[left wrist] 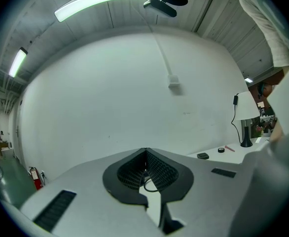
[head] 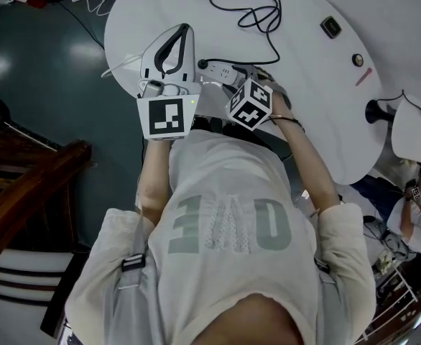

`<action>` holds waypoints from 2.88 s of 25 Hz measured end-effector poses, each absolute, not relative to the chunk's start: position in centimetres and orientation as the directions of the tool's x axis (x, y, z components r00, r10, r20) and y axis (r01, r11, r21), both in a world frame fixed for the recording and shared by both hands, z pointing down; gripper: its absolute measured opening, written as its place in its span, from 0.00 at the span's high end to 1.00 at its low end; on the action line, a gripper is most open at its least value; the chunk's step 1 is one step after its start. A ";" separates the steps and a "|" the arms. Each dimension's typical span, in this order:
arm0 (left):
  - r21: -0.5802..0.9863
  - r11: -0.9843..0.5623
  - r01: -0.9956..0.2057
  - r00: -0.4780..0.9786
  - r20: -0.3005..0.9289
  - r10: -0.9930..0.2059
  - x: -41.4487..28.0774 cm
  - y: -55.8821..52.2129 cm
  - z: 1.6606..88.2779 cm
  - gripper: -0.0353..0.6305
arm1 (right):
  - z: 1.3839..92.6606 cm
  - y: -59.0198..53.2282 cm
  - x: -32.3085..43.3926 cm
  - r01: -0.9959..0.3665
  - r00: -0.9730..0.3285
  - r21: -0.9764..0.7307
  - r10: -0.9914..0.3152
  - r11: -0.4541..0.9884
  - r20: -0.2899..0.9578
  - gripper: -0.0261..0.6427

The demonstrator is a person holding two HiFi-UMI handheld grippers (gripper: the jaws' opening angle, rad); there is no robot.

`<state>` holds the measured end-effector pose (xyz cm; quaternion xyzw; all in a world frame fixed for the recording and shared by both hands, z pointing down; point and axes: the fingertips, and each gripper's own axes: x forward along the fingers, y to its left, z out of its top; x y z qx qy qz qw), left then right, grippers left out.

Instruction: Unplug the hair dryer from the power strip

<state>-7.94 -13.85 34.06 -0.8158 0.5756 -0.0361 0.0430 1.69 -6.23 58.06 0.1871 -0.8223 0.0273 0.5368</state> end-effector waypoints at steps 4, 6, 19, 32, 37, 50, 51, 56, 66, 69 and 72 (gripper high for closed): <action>-0.175 -0.405 -0.897 0.407 0.023 -0.913 -6.9 -13.8 34.8 0.93 | 58.1 -6.2 1.8 -0.334 -0.347 0.151 -0.270 0.930 0.898 0.60; -0.194 -0.447 -0.873 0.448 0.040 -0.893 -6.6 -13.7 35.3 0.93 | 58.1 -6.2 1.8 -0.334 -0.341 0.150 -0.268 0.931 0.901 0.60; -0.077 -0.796 -0.600 0.704 0.421 -0.572 -4.4 -10.8 45.8 0.59 | 58.1 -6.3 1.7 -0.336 -0.329 0.144 -0.259 0.931 0.908 0.60; -0.068 -0.786 -0.615 0.653 0.516 -0.555 -2.5 -11.4 52.6 0.76 | 58.3 -6.3 1.7 -0.336 -0.330 0.137 -0.253 0.932 0.909 0.60; -0.047 -0.781 -0.623 0.653 0.519 -0.552 -2.2 -11.3 53.1 0.83 | 58.2 -6.4 1.7 -0.335 -0.329 0.138 -0.253 0.932 0.910 0.60; 0.071 -0.744 -0.665 0.679 0.473 -0.562 -2.6 -12.2 52.3 0.87 | 58.3 -6.8 1.7 -0.335 -0.309 0.105 -0.214 0.936 0.927 0.60; 0.013 -0.749 -0.662 0.666 0.467 -0.581 -2.5 -12.2 52.1 0.87 | 58.3 -7.0 1.6 -0.334 -0.307 0.098 -0.207 0.937 0.929 0.60; -0.095 -0.777 -0.622 0.663 0.465 -0.587 -2.1 -11.7 51.6 0.87 | 58.2 -7.1 1.7 -0.331 -0.300 0.089 -0.194 0.940 0.934 0.60; 0.114 -0.691 -0.713 0.661 0.436 -0.610 -3.1 -12.7 51.2 0.87 | 58.0 -7.4 1.5 -0.357 -0.303 0.042 -0.158 0.933 0.940 0.60; 0.127 -0.710 -0.693 0.680 0.444 -0.584 -2.9 -12.8 51.5 0.87 | 58.1 -7.4 1.6 -0.363 -0.308 0.031 -0.151 0.931 0.939 0.60; 0.123 -0.778 -0.616 0.721 0.487 -0.494 -2.4 -12.4 52.2 0.87 | 58.1 -7.3 1.7 -0.356 -0.304 0.043 -0.159 0.934 0.939 0.60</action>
